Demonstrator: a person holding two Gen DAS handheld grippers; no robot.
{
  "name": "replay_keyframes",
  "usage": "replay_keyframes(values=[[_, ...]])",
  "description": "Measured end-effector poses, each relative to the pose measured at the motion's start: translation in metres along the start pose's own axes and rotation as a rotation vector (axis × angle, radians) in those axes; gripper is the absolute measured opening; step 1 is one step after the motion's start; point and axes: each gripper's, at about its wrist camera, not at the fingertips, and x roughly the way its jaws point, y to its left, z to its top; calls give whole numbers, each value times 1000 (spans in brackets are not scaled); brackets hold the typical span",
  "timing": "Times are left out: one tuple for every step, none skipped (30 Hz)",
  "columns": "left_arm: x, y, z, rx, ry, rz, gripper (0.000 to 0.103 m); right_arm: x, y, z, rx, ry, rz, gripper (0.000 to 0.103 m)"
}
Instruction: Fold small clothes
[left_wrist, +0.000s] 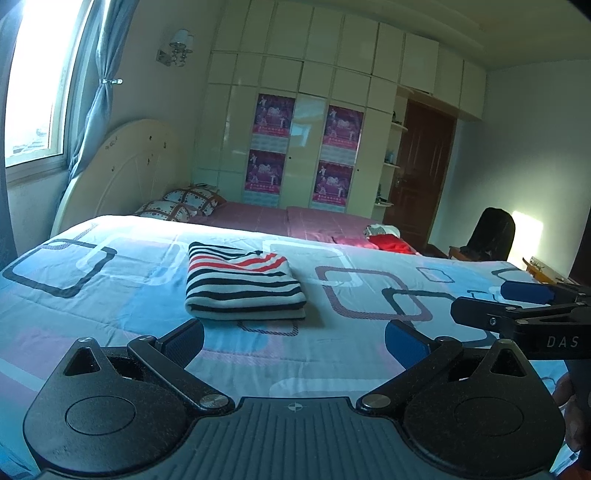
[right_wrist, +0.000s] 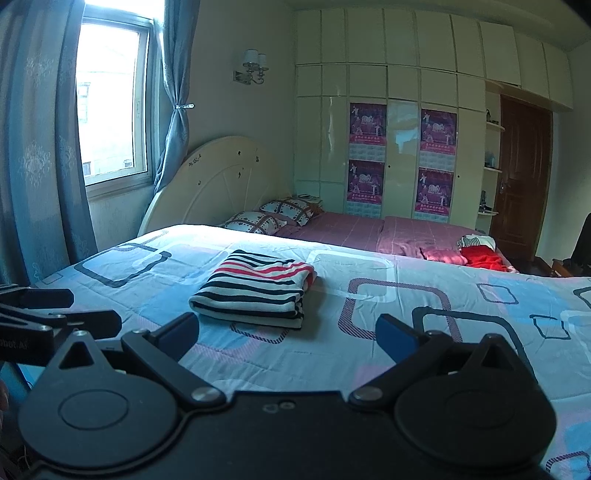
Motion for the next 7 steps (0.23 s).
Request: replay_keyframes(values=[[-1,0,0,1,-4,0,103,0,0,0,-1,0,2,102],[-1,-1,0,1,-6,-1,103,0,0,1,-1,0,3,102],[-2,-1,0,2,-8,0,103,0,-1,1,-2,-2,5,102],[-3,-2,0,0,-8,-1,103,0,-2,1,-3,-2,6,102],[-3,-2,0,-1,-8,-3,103,0,-2,1,-4,-2,6,102],[-3,-3,0,-1,-8,-3,103,0,-2,2,-5,-2,6,102],[-3,-3,1,-2,-8,2,103,-2,-3,0,-5,-3,7,102]])
